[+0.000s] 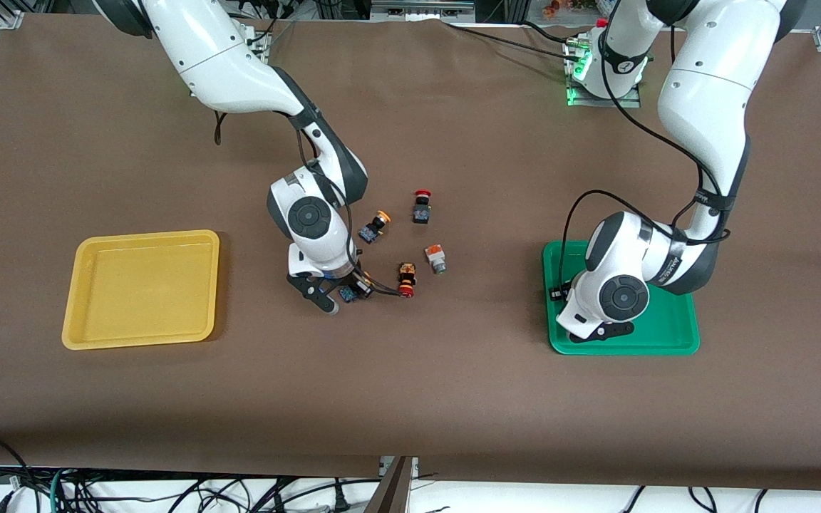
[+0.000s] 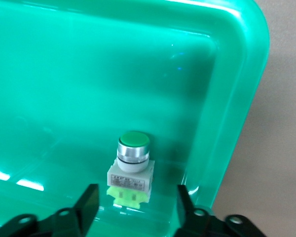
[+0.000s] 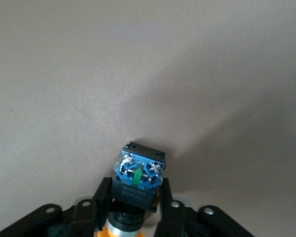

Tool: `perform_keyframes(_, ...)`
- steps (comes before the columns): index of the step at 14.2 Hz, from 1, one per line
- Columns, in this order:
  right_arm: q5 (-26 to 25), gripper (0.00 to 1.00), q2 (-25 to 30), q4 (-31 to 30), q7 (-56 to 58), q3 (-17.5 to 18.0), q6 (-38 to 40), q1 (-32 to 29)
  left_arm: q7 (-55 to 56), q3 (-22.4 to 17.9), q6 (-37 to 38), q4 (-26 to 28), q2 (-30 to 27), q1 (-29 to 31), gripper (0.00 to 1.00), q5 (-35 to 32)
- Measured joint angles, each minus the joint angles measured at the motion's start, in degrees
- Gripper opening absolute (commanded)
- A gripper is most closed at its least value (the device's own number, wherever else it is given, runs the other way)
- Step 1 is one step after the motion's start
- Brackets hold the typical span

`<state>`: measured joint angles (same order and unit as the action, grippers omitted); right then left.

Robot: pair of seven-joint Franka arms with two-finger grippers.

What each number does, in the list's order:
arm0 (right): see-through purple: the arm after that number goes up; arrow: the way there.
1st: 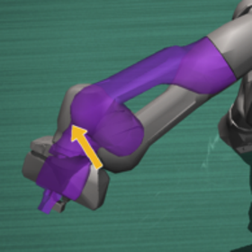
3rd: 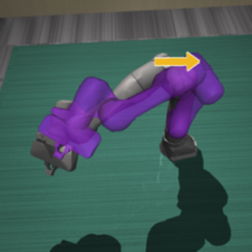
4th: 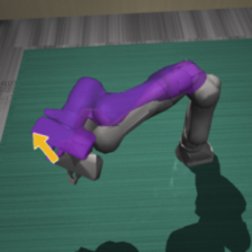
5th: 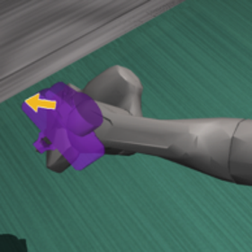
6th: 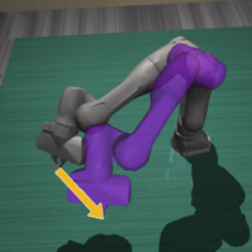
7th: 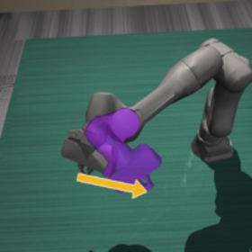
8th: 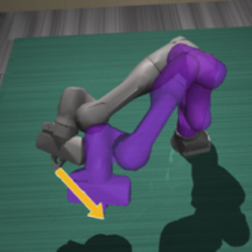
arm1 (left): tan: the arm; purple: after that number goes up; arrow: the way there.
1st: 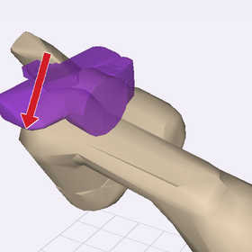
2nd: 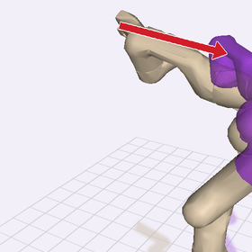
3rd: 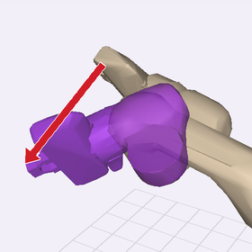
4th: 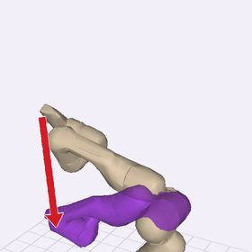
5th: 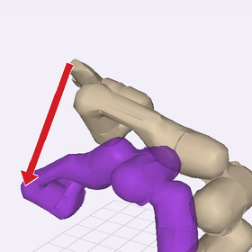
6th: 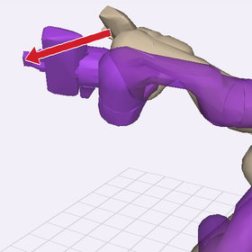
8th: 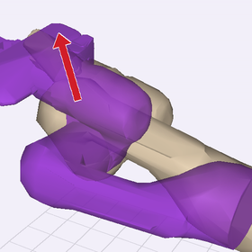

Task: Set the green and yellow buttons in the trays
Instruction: 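Release the button into the green tray while the right gripper carries another, then grasp another green button with the left gripper while the right gripper releases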

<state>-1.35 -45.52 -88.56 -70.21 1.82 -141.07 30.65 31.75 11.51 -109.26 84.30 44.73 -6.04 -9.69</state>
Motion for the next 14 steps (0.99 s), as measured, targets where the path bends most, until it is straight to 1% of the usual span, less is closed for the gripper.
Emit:
perform_keyframes(1, -0.01, 0.00, 0.21, 0.50, 2.45, -0.47, 1.26, -0.48, 0.53, 0.35, -0.01, -0.08, 0.00, -0.11, 1.00, 1.00)
perform_keyframes(2, -0.01, 0.00, 0.65, 1.07, 6.62, -0.82, 4.11, -1.55, 1.79, 0.76, -0.02, -0.32, -0.01, -0.35, 1.00, 3.18)
perform_keyframes(4, 0.04, 0.00, 3.02, 1.95, 18.62, -1.22, 12.28, -5.49, 6.84, 1.43, -0.28, -1.62, -0.05, -1.91, 1.00, 6.62)
perform_keyframes(6, 0.04, 0.00, 6.33, 2.15, 30.88, -1.89, 20.99, -10.36, 13.13, 1.92, -0.29, -3.19, -0.08, -5.32, 1.00, 7.48)
perform_keyframes(7, 0.04, 0.00, 7.76, 2.10, 36.94, -2.83, 24.54, -12.52, 17.13, 2.01, -0.44, -3.54, -0.05, -7.82, 1.00, 7.77)
perform_keyframes(9, 0.04, 0.00, 9.31, 1.46, 48.33, -6.86, 28.23, -14.72, 26.19, 1.96, -3.21, -3.74, 0.18, -12.97, 1.00, 9.58)
perform_keyframes(11, 0.09, 0.00, 9.31, 0.03, 59.59, -12.27, 28.55, -15.23, 31.66, 1.88, -7.86, -3.74, 1.09, -16.52, 1.00, 12.04)
perform_keyframes(12, 0.12, 0.09, 9.18, -0.78, 64.13, -13.96, 28.42, -15.84, 33.04, 1.84, -9.66, -3.76, 1.78, -17.53, 1.00, 12.48)
perform_keyframes(13, 0.41, 0.69, 9.06, -1.47, 67.52, -14.74, 28.16, -17.02, 34.05, 1.83, -10.74, -3.78, 2.43, -18.17, 1.00, 12.63)
perform_keyframes(14, 1.63, 1.00, 8.92, -2.08, 69.95, -14.95, 27.85, -18.44, 34.73, 1.82, -11.37, -3.87, 2.94, -18.45, 1.00, 12.63)
